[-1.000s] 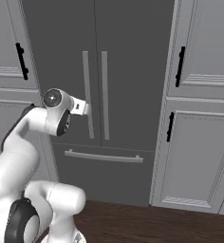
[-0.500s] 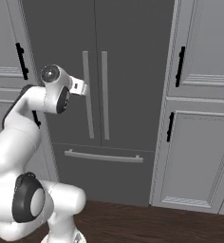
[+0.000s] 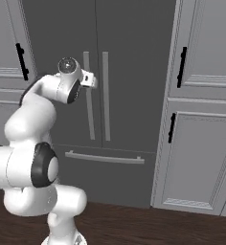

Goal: Grab a lemon wedge from the fridge and one ice cube from the ice bowl, and put them in the glass of lemonade.

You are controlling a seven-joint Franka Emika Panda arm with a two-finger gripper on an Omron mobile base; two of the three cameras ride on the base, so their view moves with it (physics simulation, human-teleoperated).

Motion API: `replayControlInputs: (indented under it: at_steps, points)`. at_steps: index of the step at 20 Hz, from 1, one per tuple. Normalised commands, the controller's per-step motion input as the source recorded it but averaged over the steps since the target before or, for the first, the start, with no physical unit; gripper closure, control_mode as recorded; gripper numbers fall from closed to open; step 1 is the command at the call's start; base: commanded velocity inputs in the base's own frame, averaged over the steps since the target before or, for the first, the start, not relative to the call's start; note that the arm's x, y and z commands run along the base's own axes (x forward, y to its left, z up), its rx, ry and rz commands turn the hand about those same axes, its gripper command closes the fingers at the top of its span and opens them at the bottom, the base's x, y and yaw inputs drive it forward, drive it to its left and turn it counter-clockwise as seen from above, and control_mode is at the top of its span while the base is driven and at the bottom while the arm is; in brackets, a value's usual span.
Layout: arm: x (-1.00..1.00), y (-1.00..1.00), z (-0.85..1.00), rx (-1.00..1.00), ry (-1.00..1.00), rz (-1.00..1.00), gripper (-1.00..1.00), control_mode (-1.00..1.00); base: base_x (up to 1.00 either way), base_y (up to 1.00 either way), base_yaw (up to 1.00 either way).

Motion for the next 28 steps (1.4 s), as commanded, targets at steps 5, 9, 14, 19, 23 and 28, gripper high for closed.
replayControlInputs:
  at_steps: [5, 9, 14, 19, 23, 28]
  points:
    - [0.80, 0.14, -0.27, -0.02, 0.00, 0.00, -1.00, -1.00, 0.00, 0.00, 0.00]
    - [0.79, 0.19, -0.36, -0.03, -0.05, 0.00, -1.00, -1.00, 0.00, 0.00, 0.00]
    - [0.81, 0.03, -0.30, -0.01, -0.02, 0.00, -1.00, -1.00, 0.00, 0.00, 0.00]
    - [0.80, 0.00, -0.28, 0.00, -0.03, 0.00, -1.00, -1.00, 0.00, 0.00, 0.00]
    - [0.78, 0.00, -0.33, 0.00, -0.07, 0.00, -1.00, -1.00, 0.00, 0.00, 0.00]
    - [0.77, 0.00, -0.42, -0.01, -0.11, 0.00, -1.00, -1.00, 0.00, 0.00, 0.00]
